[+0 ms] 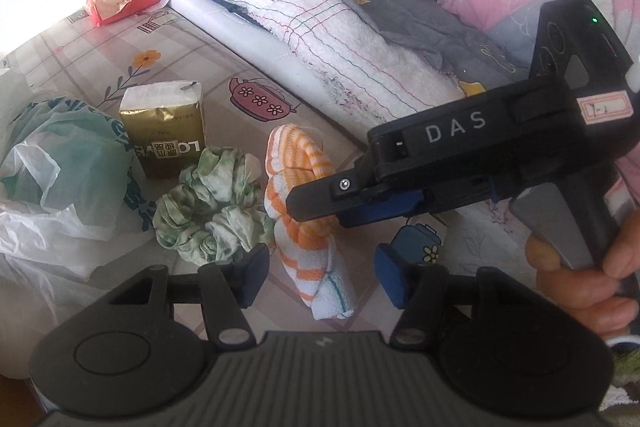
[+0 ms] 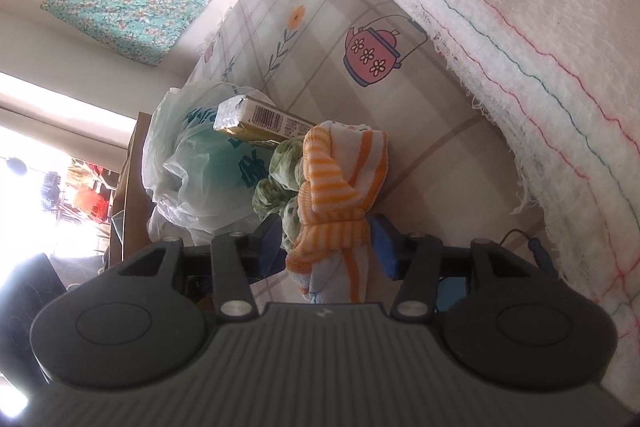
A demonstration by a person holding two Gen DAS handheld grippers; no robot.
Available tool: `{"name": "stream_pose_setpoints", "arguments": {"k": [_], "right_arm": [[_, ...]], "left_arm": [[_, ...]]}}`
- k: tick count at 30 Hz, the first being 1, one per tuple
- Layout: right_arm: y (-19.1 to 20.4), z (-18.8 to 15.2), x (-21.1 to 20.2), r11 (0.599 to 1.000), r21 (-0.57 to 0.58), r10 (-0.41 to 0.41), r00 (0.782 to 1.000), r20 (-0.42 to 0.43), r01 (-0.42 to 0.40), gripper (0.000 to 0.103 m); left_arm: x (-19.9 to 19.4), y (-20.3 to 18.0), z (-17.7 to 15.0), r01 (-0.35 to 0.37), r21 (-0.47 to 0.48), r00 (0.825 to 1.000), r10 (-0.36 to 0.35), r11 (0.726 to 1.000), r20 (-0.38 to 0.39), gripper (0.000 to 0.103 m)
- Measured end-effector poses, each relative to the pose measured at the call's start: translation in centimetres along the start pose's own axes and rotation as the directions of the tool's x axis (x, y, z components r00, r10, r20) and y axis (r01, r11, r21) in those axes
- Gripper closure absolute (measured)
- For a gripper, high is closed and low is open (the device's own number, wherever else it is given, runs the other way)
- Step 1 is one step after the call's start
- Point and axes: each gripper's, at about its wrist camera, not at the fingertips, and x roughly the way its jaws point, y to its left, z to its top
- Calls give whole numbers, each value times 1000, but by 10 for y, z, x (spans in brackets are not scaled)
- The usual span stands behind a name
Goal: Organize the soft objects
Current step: 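Grasp the orange-striped cloth with the right gripper and lift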
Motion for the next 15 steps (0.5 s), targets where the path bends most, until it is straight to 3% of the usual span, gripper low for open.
{"name": "stream_pose_setpoints", "arguments": {"k": [4,6,15], "right_arm": [[-9,-7,13,999,47,14,1000,-21,-13,56],[-13,-12,15,997,67,31,999,-11,-30,58],[-7,-22,-6,996,72,54,997,55,-57,61]], "left_arm": [[13,2,2,1,-23,999,-2,1000,-43,54],[16,2,1,-9,-19,998,8,1000,-54,65],[-9,-5,1,19,-14,1000,-19,1000,-2,66]]}}
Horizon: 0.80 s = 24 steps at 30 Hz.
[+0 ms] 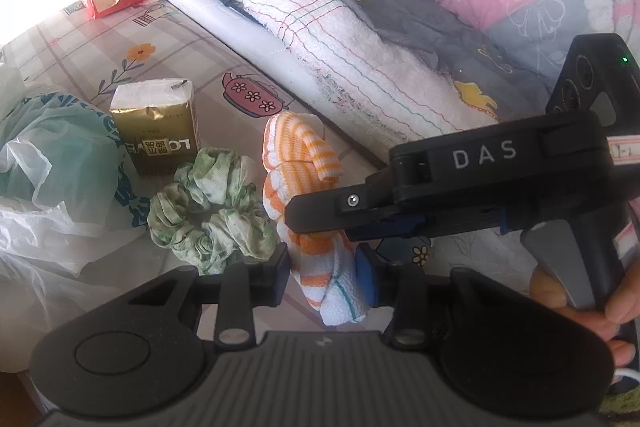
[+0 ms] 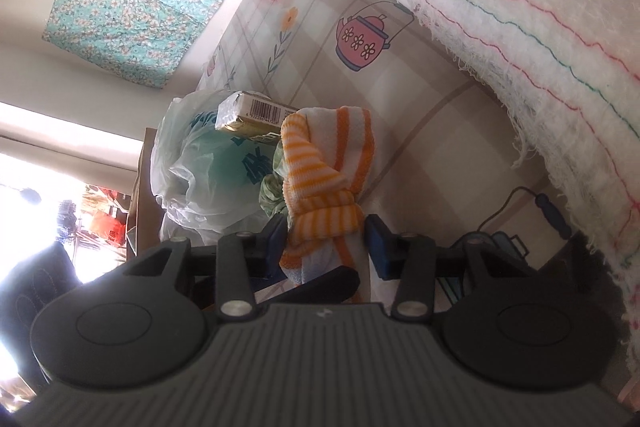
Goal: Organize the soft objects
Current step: 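Grasp the orange-striped cloth with the right gripper and lift, then carry the orange-striped cloth with the right gripper over the cardboard box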
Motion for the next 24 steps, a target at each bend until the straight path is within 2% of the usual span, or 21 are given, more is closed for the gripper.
{"name": "stream_pose_setpoints", "arguments": {"k": [8,13,17,19,21,24], "right_arm": [[41,-14,-29,993,-113,51,996,75,-42,61],[86,-17,-32,969,-234,104,991,80,-83,61],[132,-18,-22,932,-338,153,988,36,-132,61],[158,-20,-11,908,-383,182,983,-3,-169,61],[188,-24,3,878,-429,209,977,-52,-211,61],[241,-36,34,819,-495,246,957,-152,-290,61]], "left_arm": [[-54,2,-4,-4,-6,992,4,1000,122,67],[-98,18,-11,-50,-54,974,60,997,220,67],[-137,41,-20,-113,-115,949,142,987,280,67],[-163,58,-29,-153,-161,932,196,975,306,67],[-185,73,-38,-187,-209,914,248,960,322,67],[-223,101,-57,-242,-310,882,341,919,325,67]]}}
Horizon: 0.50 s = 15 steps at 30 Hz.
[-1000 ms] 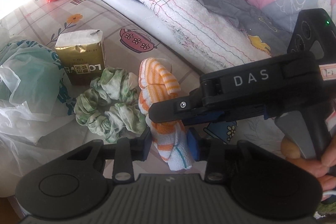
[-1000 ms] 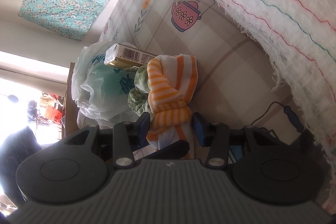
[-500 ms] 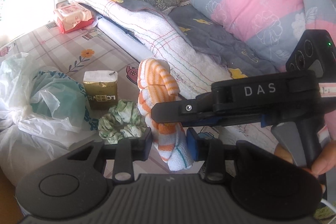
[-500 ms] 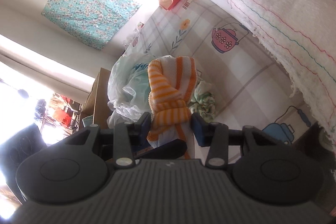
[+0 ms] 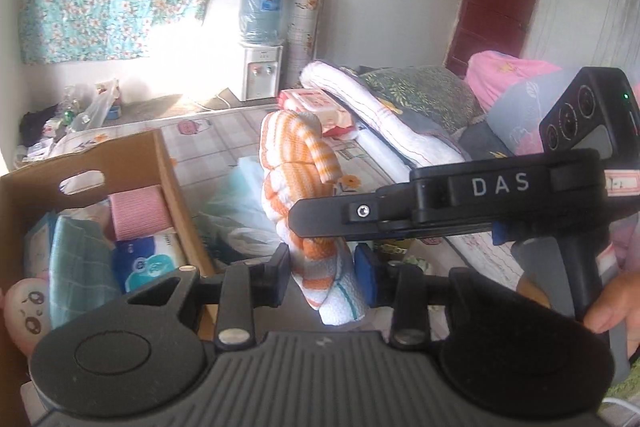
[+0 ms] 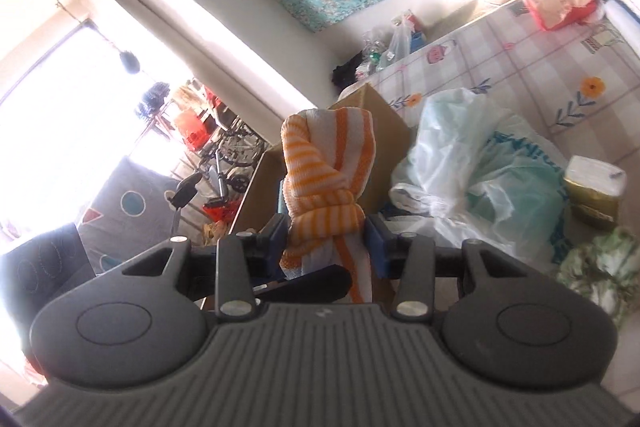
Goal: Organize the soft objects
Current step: 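Carry the orange-striped cloth with the right gripper over the cardboard box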
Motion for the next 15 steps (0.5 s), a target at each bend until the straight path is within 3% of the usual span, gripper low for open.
{"name": "stream_pose_setpoints", "arguments": {"k": [3,7,11,15], "right_arm": [[33,9,43,996,-59,60,995,-82,-65,61],[67,10,109,989,-78,106,966,-235,-128,61],[91,-2,166,987,-84,99,922,-374,-140,61],[103,-19,209,985,-110,61,859,-508,-135,61]], "left_arm": [[-17,36,-2,-77,-74,997,77,994,-6,67],[-28,89,-16,-160,-193,987,151,968,-63,67],[-28,123,-35,-215,-265,974,186,940,-128,67],[-19,148,-55,-236,-312,963,179,920,-200,67]]}}
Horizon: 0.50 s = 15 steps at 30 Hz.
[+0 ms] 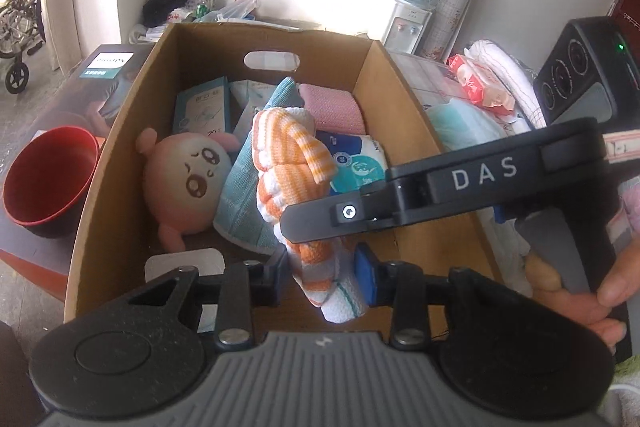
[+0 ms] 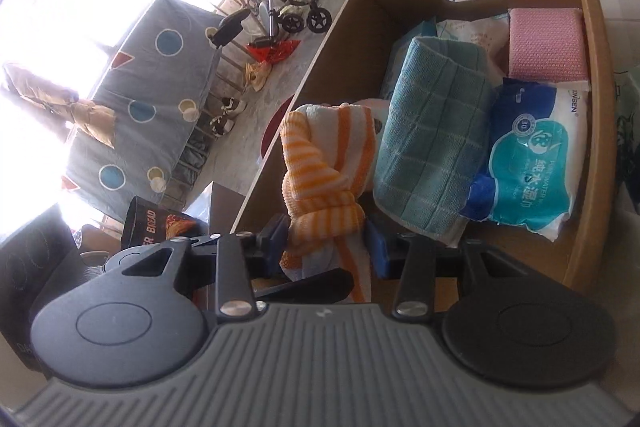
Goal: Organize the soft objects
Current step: 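Carry the orange-striped cloth with the right gripper over the cardboard box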
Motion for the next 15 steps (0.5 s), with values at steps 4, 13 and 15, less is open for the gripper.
{"name": "stream_pose_setpoints", "arguments": {"k": [4,13,15], "right_arm": [[-6,2,31,1000,1,-7,992,-125,7,61],[-30,10,81,997,76,21,956,-291,2,60],[-34,11,85,996,92,27,951,-309,1,59]], "left_arm": [[11,16,-9,21,-25,997,-22,999,-75,59],[20,47,-22,77,-117,986,-93,990,-137,52],[19,47,-22,83,-120,987,-98,989,-129,51]]}}
